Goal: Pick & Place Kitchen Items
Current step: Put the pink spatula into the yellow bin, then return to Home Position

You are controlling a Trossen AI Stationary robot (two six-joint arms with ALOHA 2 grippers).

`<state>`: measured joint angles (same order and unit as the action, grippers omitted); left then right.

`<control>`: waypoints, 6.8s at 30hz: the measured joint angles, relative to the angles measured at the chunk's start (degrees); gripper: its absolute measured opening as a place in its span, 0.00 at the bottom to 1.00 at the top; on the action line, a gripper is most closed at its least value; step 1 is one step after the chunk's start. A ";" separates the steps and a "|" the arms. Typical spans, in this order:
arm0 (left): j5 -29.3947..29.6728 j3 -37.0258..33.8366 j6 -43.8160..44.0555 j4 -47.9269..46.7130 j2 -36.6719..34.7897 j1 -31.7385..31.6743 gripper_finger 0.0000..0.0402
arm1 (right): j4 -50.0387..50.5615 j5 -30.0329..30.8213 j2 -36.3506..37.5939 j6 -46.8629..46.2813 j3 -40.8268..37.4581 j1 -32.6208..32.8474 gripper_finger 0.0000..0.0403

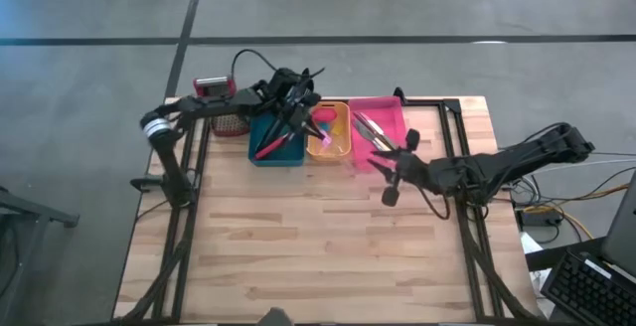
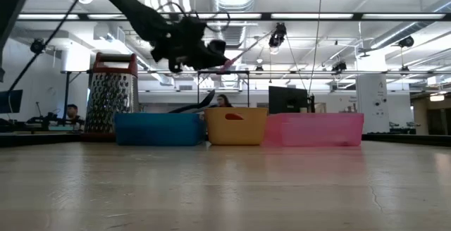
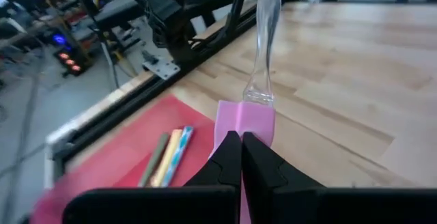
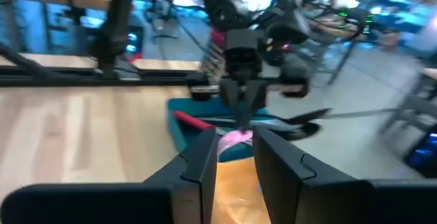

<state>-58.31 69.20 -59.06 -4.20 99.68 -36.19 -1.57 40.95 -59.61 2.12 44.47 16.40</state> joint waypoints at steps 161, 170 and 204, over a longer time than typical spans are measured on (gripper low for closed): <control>59.23 -66.53 60.16 -0.51 -85.46 31.19 0.04 | 2.23 -43.91 41.09 -12.45 -43.25 -25.79 0.02; 59.23 -66.54 60.16 -0.51 -85.46 31.19 0.05 | 2.21 -43.91 41.09 -12.45 -43.25 -25.79 0.02; 59.23 -66.54 60.14 -0.53 -85.46 31.18 0.04 | 2.19 -43.91 41.09 -12.45 -43.25 -25.79 0.02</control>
<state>0.93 2.66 1.08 -4.73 14.22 -5.02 0.62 -2.96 -18.52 -10.33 1.21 -9.39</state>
